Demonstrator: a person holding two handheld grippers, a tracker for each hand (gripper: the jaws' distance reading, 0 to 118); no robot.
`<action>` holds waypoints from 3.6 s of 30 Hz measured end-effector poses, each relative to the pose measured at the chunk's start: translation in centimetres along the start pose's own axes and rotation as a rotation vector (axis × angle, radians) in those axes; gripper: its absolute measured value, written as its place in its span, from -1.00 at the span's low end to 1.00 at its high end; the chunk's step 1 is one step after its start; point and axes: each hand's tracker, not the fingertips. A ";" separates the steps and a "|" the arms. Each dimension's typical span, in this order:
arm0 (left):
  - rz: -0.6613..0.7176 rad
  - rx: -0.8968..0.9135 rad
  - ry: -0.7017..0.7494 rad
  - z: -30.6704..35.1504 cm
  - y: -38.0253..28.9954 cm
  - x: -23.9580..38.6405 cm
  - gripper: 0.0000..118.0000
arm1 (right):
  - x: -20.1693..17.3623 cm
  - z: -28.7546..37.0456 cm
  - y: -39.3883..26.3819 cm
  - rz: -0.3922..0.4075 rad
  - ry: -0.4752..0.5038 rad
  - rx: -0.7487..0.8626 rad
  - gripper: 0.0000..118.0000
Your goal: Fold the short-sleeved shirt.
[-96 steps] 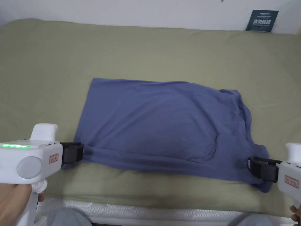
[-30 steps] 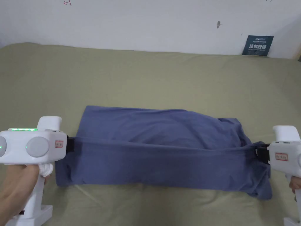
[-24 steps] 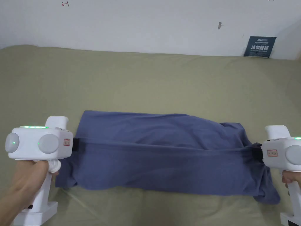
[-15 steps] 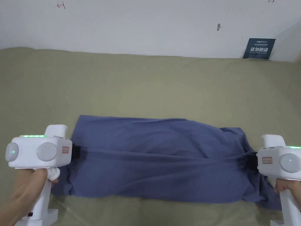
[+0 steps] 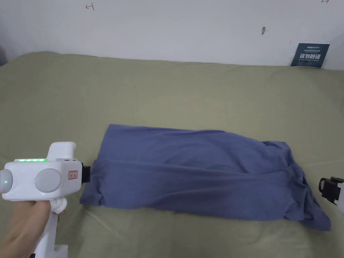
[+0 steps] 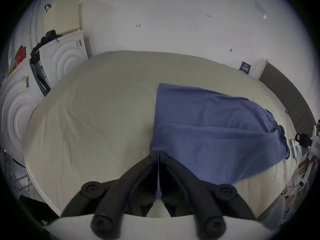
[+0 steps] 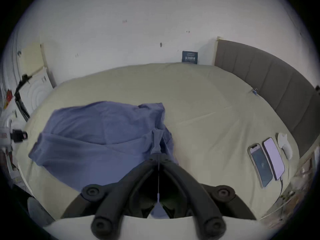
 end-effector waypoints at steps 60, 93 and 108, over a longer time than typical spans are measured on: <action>-0.028 -0.117 -0.004 1.6 -7.2 0.9 -0.90 | 2.5 1.7 -8.3 0.105 0.087 -0.231 -0.93; -0.027 0.000 -0.014 -6.3 7.8 2.9 -1.00 | -5.5 -6.8 3.6 0.121 -0.007 -0.008 -1.00; -0.098 -0.169 0.088 -18.9 12.1 2.9 0.94 | -3.8 -17.2 6.2 0.208 -0.063 -0.124 -1.00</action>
